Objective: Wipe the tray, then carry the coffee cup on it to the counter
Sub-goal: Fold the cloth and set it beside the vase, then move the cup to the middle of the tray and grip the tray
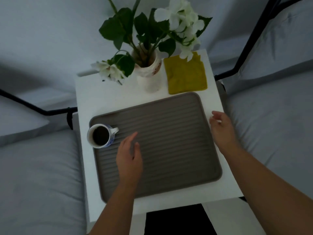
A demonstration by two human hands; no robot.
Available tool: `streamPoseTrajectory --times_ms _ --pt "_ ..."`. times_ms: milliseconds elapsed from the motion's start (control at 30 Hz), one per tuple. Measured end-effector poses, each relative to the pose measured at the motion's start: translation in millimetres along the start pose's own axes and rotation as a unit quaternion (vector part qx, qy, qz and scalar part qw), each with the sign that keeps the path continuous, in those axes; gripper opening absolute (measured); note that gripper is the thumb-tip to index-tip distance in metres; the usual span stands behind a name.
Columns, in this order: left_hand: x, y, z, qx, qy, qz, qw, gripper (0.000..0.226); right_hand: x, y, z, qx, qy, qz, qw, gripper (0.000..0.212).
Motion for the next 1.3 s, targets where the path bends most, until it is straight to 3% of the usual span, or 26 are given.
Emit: streamPoseTrajectory --times_ms 100,200,267,400,567,733,967,1300 --pt "-38 24 30 -0.04 -0.006 -0.068 0.997 0.027 2 25 -3 0.005 0.059 -0.018 0.998 0.033" --pt "-67 28 57 -0.106 0.05 -0.146 0.982 0.031 12 47 17 -0.078 0.154 -0.047 0.984 0.036" --pt "-77 22 76 -0.136 0.102 -0.176 0.97 0.04 36 56 38 -0.132 0.178 -0.009 0.975 0.033" --pt "-75 2 101 -0.168 0.131 -0.128 0.969 0.065 120 66 82 -0.217 0.177 0.139 0.95 0.027" --pt "-75 -18 120 -0.154 0.117 -0.056 0.98 0.081 220 75 111 -0.123 0.106 0.304 0.939 0.036" --pt "-79 -32 122 -0.109 0.128 -0.028 0.985 0.074 274 77 124 -0.068 -0.001 0.349 0.935 0.039" --pt "-79 -32 119 -0.08 0.187 -0.034 0.978 0.068 283 73 108 -0.055 -0.02 0.285 0.957 0.024" --pt "-23 -7 88 -0.04 0.144 0.05 0.988 0.075 207 84 56 -0.011 -0.081 0.211 0.974 0.021"
Point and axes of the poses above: each hand's wrist, its own y-axis away from the middle knuckle, its own x-axis out of the palm, z = x × y, the point moved 7 cm from there along -y, towards the middle knuckle, and after that the axes turned 11 degrees about z, right-handed, at the moved point
